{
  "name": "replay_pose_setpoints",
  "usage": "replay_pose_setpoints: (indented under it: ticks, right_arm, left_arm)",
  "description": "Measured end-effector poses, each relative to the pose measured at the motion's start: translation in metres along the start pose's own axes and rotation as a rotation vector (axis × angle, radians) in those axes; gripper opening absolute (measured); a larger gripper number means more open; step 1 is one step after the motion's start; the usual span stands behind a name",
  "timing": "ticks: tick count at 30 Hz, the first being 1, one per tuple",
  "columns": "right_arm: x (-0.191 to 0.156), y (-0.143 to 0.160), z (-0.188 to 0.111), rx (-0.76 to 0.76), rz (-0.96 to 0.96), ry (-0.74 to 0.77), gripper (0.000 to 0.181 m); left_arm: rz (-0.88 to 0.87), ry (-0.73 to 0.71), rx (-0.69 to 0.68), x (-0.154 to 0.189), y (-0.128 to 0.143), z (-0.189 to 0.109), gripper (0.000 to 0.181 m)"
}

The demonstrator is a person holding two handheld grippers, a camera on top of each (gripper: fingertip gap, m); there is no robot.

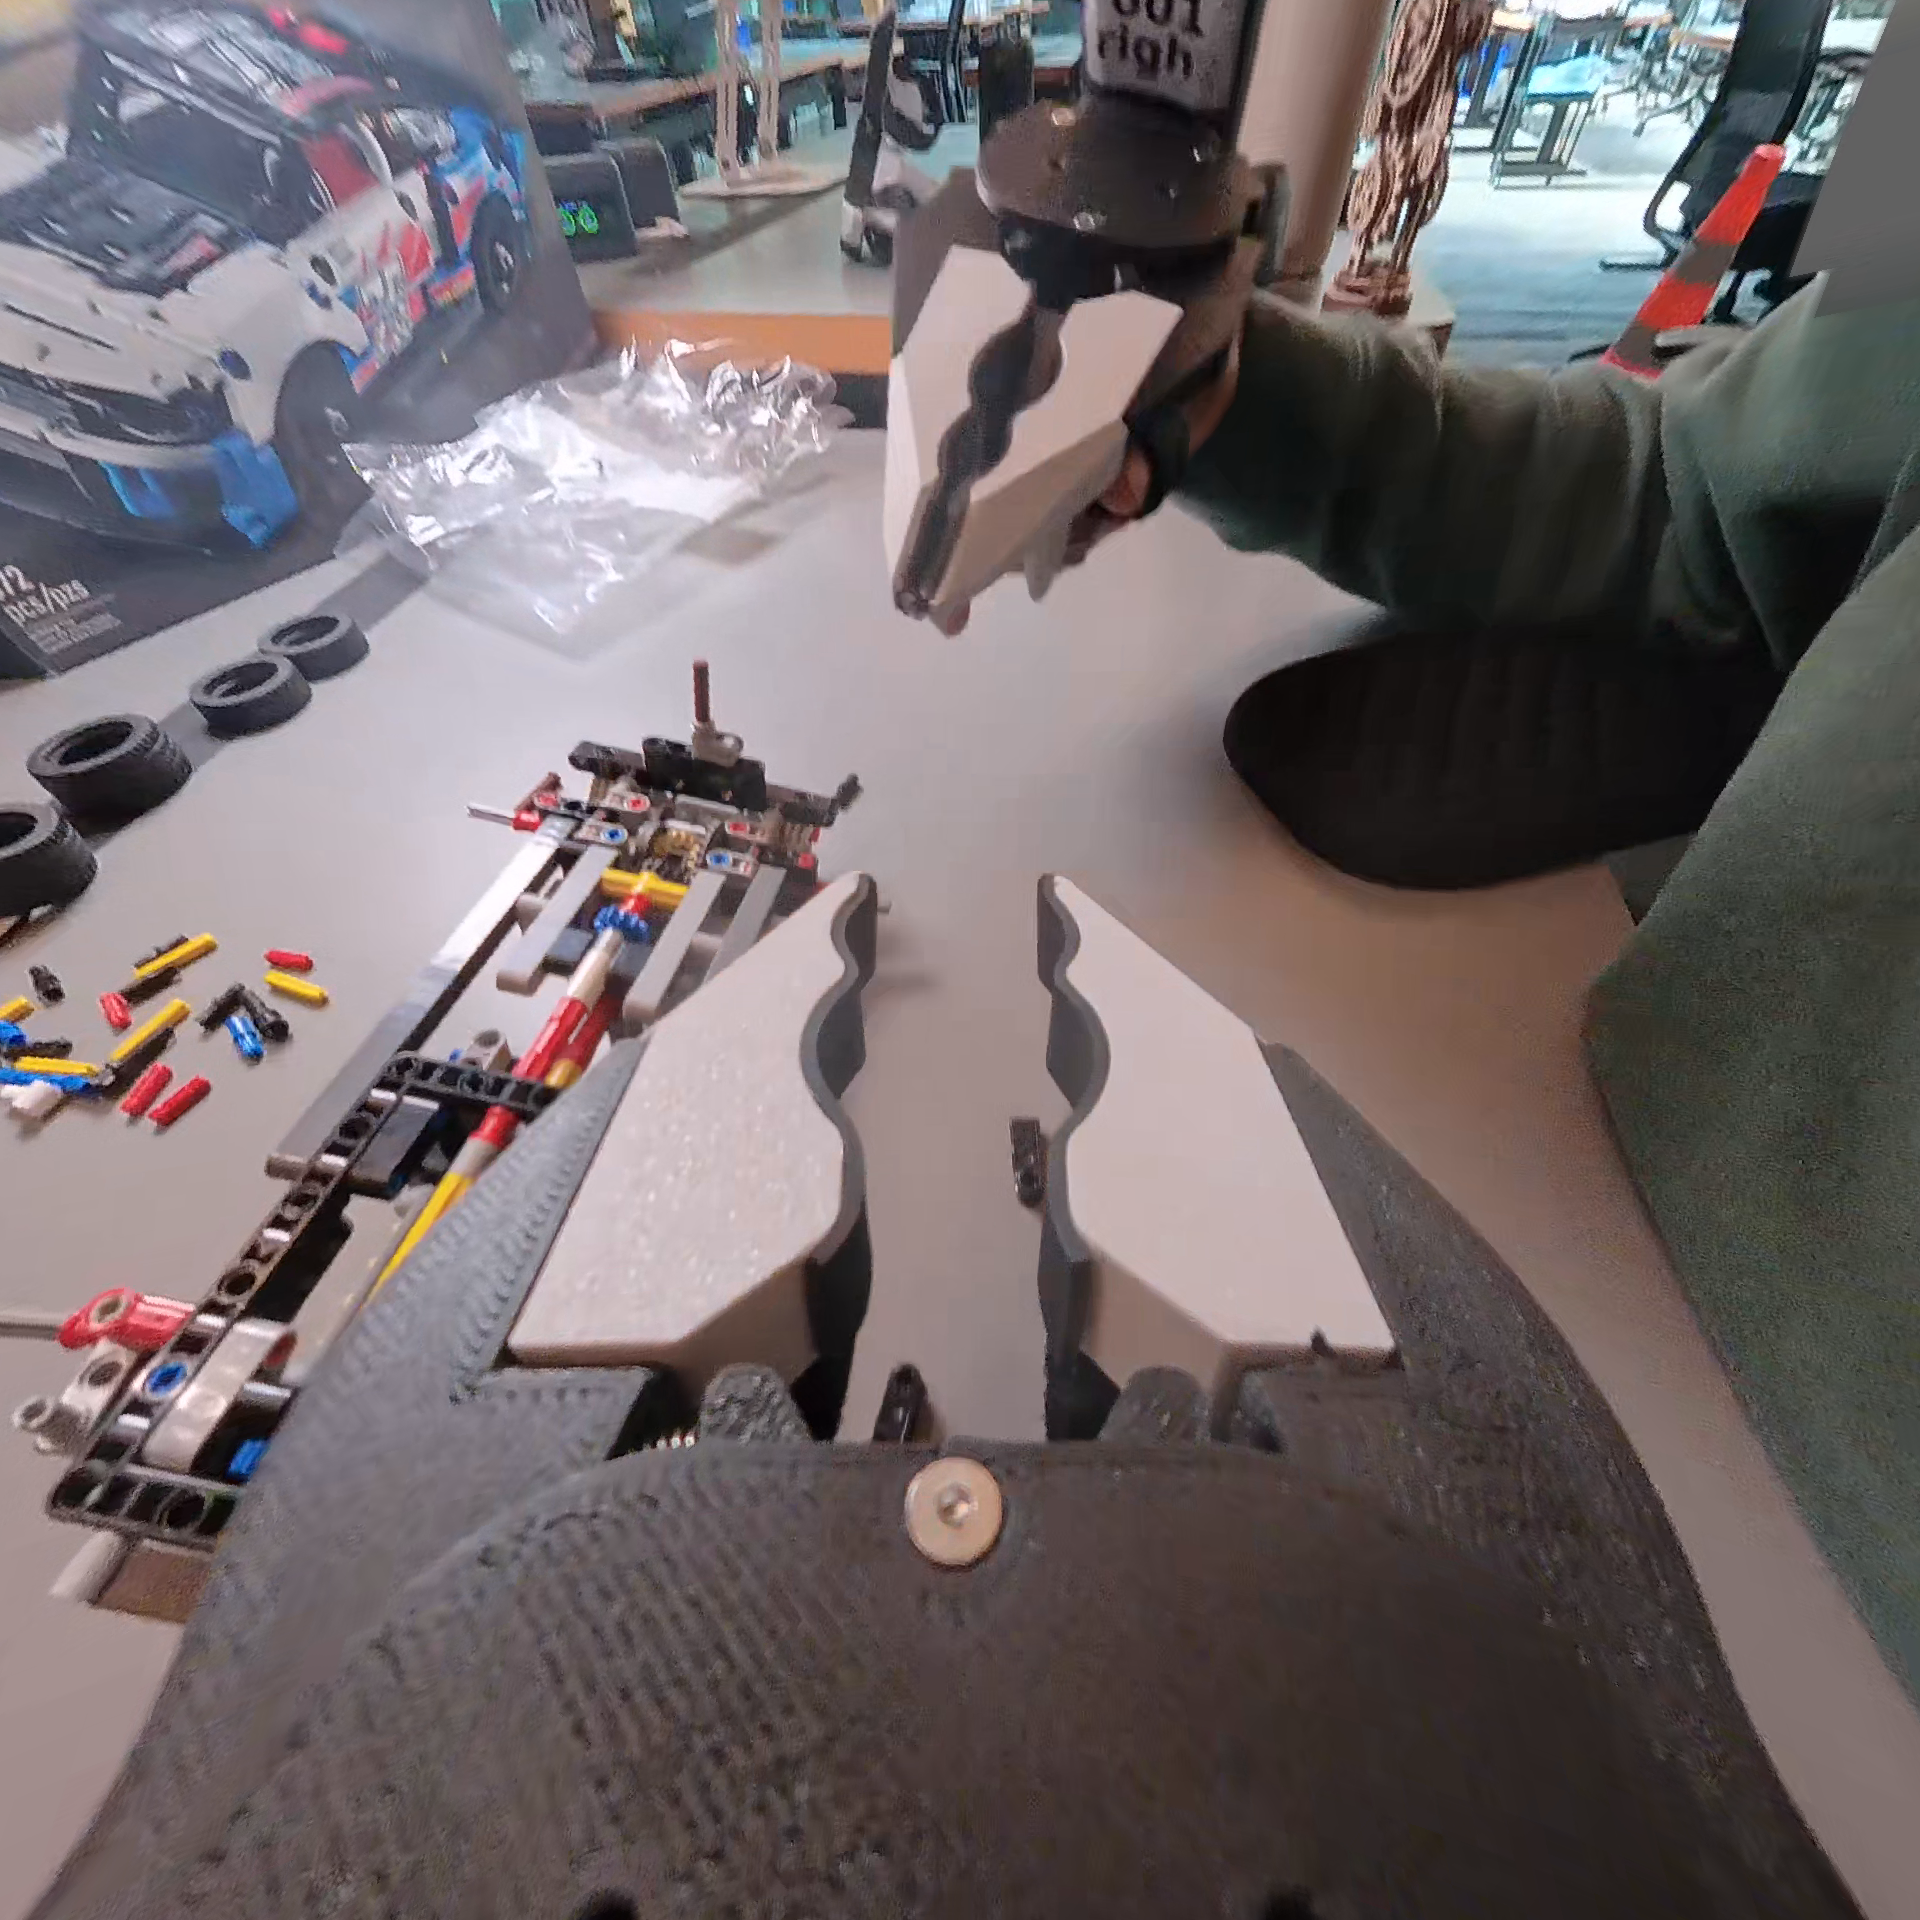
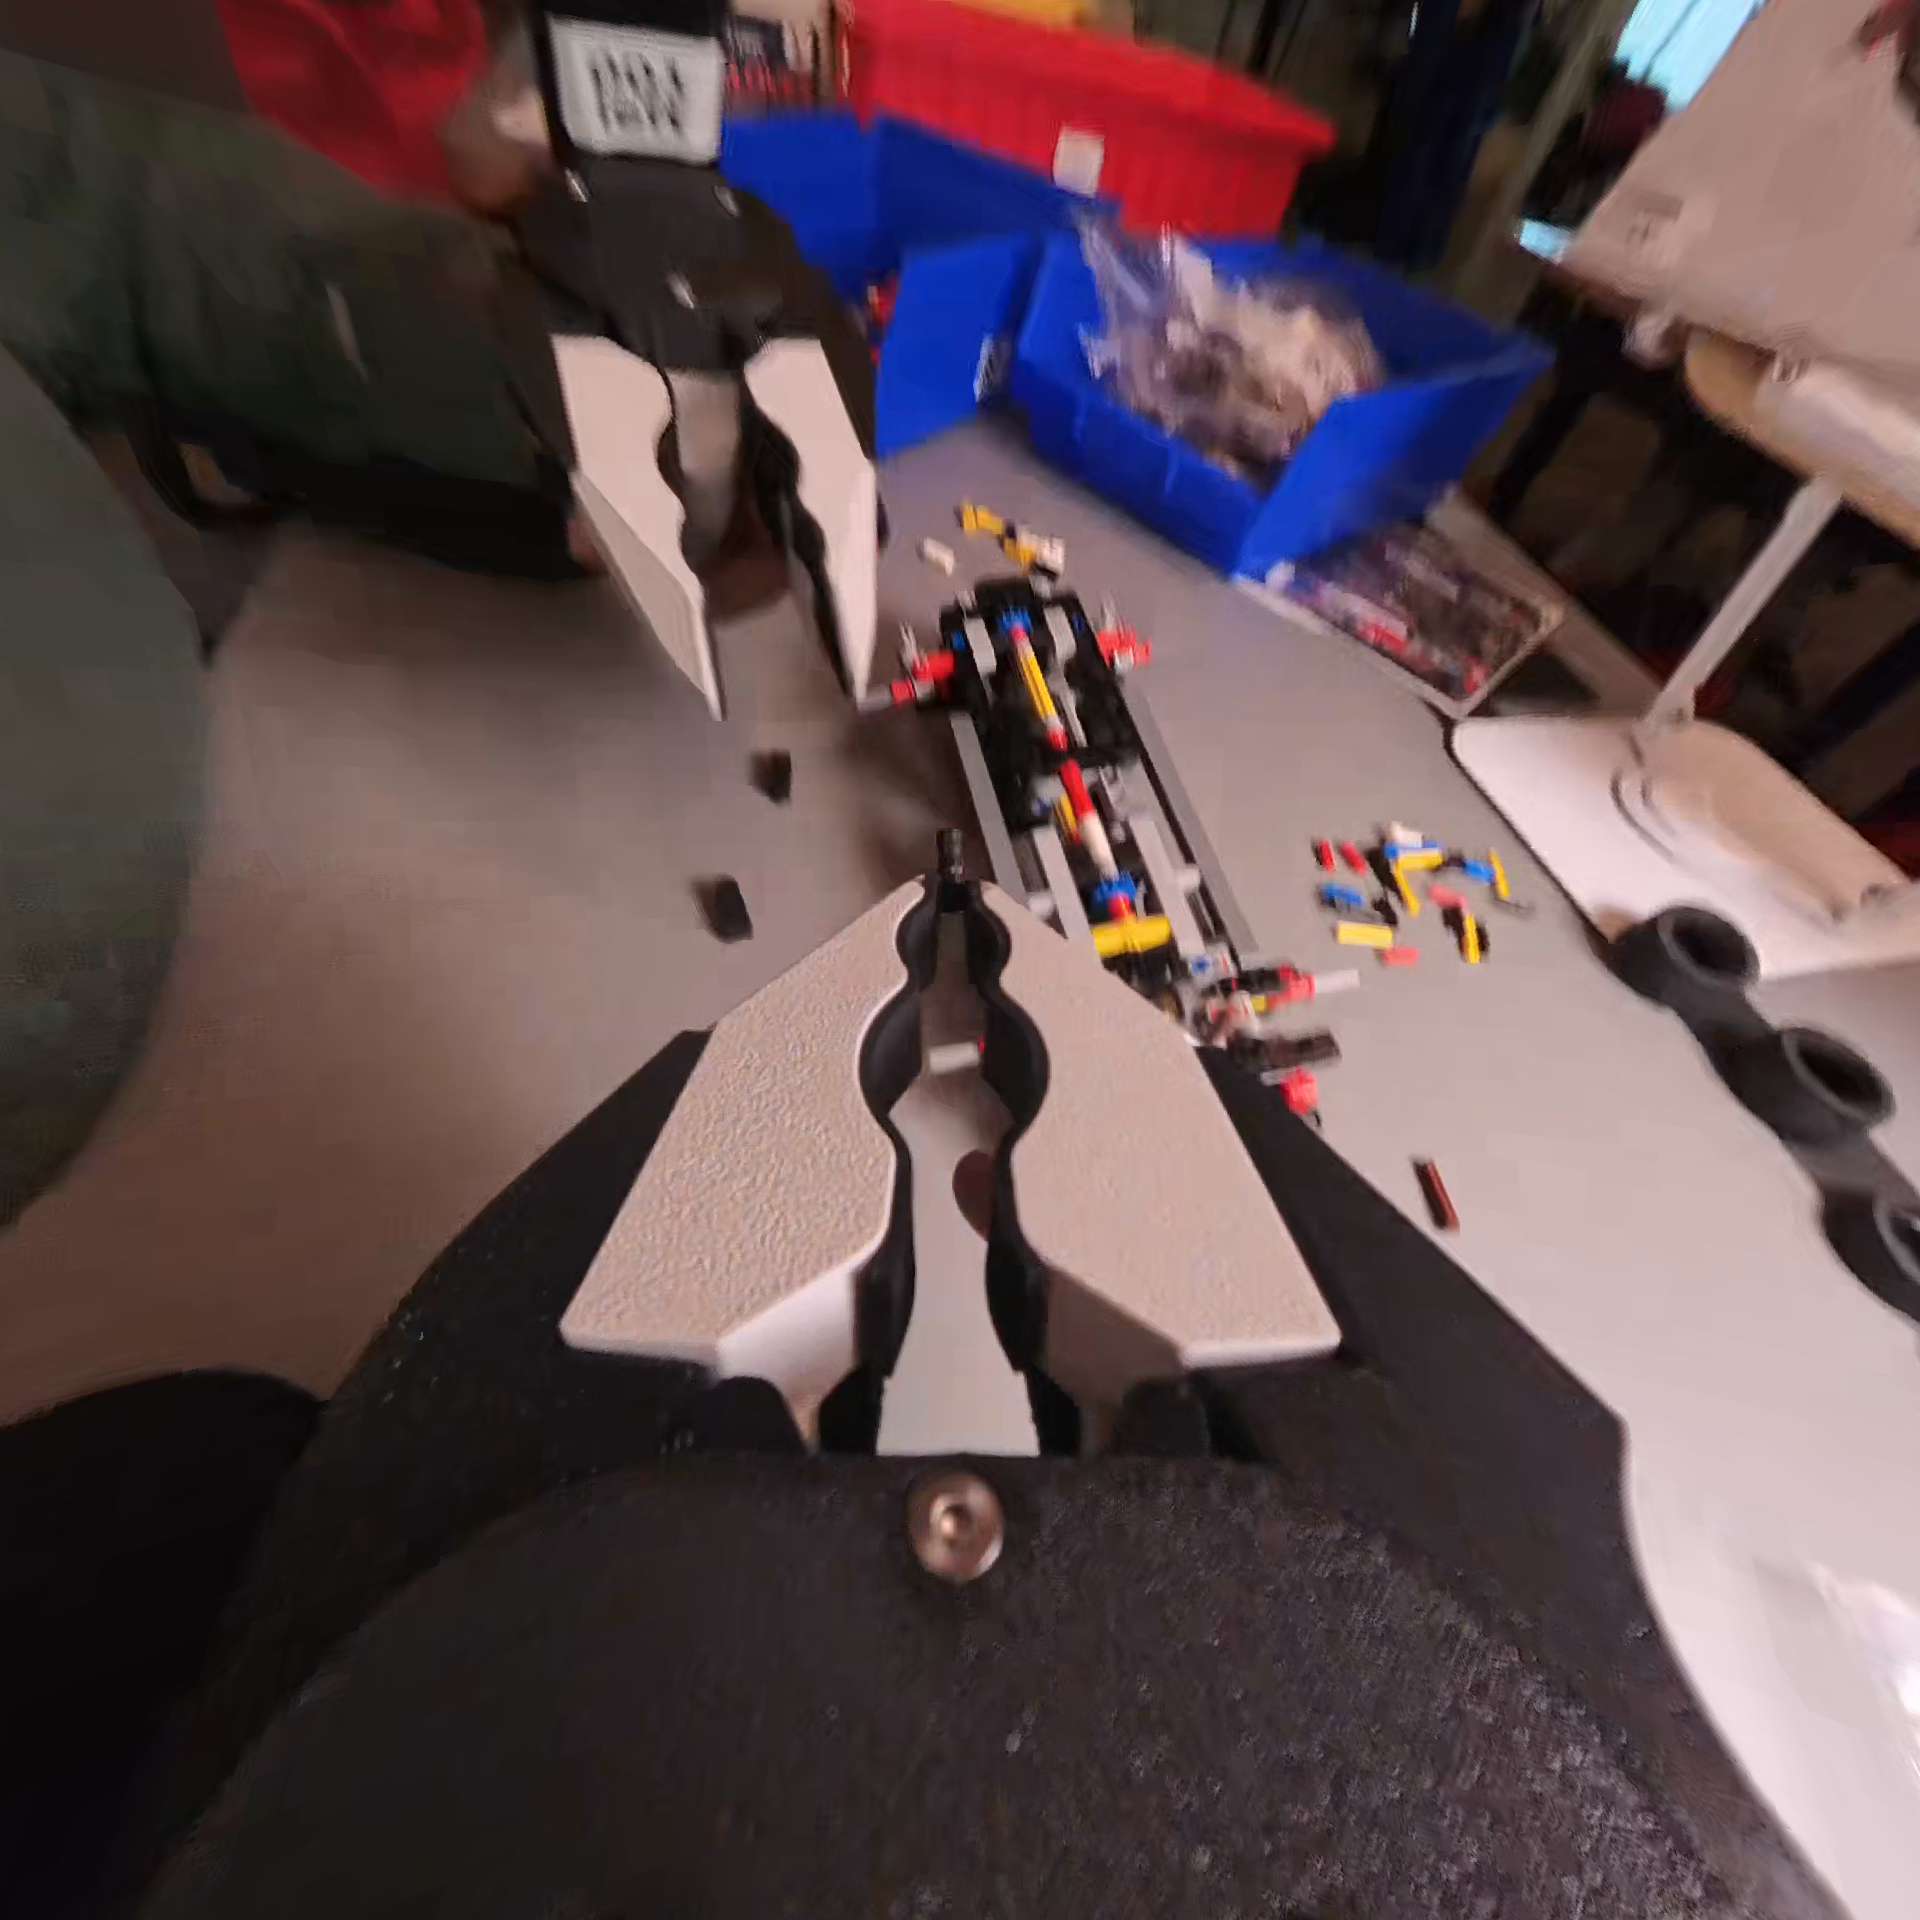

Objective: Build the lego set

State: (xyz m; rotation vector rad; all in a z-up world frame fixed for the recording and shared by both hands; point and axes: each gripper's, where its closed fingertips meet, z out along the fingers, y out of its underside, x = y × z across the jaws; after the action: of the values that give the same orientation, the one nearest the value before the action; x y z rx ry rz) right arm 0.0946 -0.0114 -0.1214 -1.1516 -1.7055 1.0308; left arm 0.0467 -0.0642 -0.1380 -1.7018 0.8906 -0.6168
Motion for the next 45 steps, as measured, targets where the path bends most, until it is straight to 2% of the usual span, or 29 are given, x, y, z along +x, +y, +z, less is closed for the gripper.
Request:
replay_pose_setpoints:
  ticks: [2, 6, 11, 17, 21, 28, 36, 38, 39, 40, 45]
  right_arm:
    - [-0.008, -0.019, 0.01, 0.092, -0.046, 0.018, 0.001]
    - [-0.018, -0.024, 0.027, 0.123, -0.154, 0.08, 0.0]
    - [-0.026, -0.018, 0.039, 0.095, -0.233, 0.106, 0.0]
    - [-0.036, -0.011, 0.051, 0.055, -0.3, 0.104, 0.001]
    - [-0.038, -0.012, 0.053, 0.066, -0.31, 0.102, 0.0]
    - [-0.046, -0.024, 0.05, 0.139, -0.318, 0.085, 0.005]
    - [-0.048, -0.022, 0.051, 0.124, -0.34, 0.084, 0.001]
    - [-0.048, -0.018, 0.052, 0.111, -0.324, 0.068, 0.001]
    - [-0.047, -0.016, 0.052, 0.103, -0.315, 0.062, 0.001]
    - [-0.046, -0.012, 0.052, 0.088, -0.308, 0.056, 0.001]
    - [-0.048, 0.014, 0.057, -0.008, -0.251, -0.019, 0.001]
  left_arm:
    - [-0.006, -0.009, 0.052, -0.001, -0.013, 0.004, 0.028]
    - [-0.055, -0.015, 0.16, -0.005, -0.031, 0.007, 0.019]
    - [-0.155, 0.026, 0.178, -0.006, -0.023, 0.007, 0.014]
    - [-0.158, 0.069, 0.149, 0.002, -0.013, 0.011, 0.004]
    - [-0.174, 0.084, 0.131, 0.002, -0.009, 0.011, 0.003]
    - [-0.426, 0.266, 0.216, 0.008, -0.02, 0.003, 0.003]
    - [-0.532, 0.334, 0.204, 0.012, -0.018, 0.005, 0.002]
    - [-0.519, 0.319, 0.174, 0.011, -0.014, 0.005, 0.007]
    - [-0.485, 0.299, 0.141, 0.01, -0.009, 0.005, 0.016]
    - [-0.434, 0.276, 0.088, 0.01, -0.002, 0.005, 0.023]
    - [-0.133, 0.184, -0.265, 0.016, 0.054, 0.0, 0.024]
